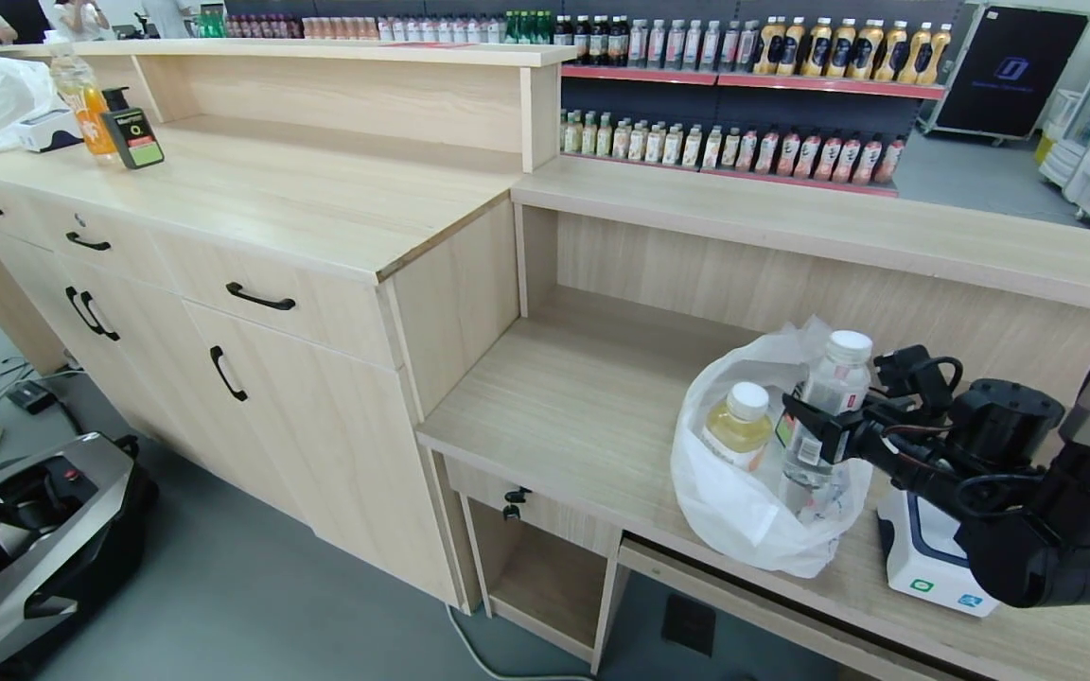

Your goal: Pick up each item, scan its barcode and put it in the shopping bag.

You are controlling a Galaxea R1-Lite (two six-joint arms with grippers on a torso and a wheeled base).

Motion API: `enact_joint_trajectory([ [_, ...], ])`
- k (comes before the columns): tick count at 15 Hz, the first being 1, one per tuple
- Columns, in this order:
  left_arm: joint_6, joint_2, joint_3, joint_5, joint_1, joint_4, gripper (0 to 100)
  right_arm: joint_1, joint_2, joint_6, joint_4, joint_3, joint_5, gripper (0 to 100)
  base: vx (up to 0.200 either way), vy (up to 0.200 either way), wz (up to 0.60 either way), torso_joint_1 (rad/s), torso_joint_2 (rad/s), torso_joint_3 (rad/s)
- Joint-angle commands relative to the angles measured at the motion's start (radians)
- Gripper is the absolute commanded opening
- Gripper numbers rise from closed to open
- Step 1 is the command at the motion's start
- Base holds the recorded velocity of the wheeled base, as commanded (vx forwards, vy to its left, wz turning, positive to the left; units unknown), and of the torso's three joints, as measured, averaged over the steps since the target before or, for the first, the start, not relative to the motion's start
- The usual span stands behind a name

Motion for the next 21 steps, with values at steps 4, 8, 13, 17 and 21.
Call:
enact_joint_trajectory([
  [4,-0.001,0.0,0.0,0.0,0.0,0.0,0,0.002,0.065,-0.009,-0.001,-0.021,0.001,0,0.0,0.0,0.0,0.0,0.0,0.0],
  [8,-0.001,0.0,0.0,0.0,0.0,0.0,0,0.005,0.094,-0.032,-0.001,-0.021,0.002,0,0.0,0.0,0.0,0.0,0.0,0.0],
  [13,0.001,0.0,0.0,0.0,0.0,0.0,0,0.005,0.106,-0.047,-0.001,-0.018,0.002,0,0.0,0.0,0.0,0.0,0.0,0.0],
  [17,-0.001,0.0,0.0,0.0,0.0,0.0,0,0.003,0.106,-0.06,-0.001,0.003,0.001,0,0.0,0.0,0.0,0.0,0.0,0.0],
  [21,0.001,0.0,0.0,0.0,0.0,0.0,0,0.005,0.092,-0.058,-0.001,0.0,0.001,100,0.0,0.0,0.0,0.0,0.0,0.0],
])
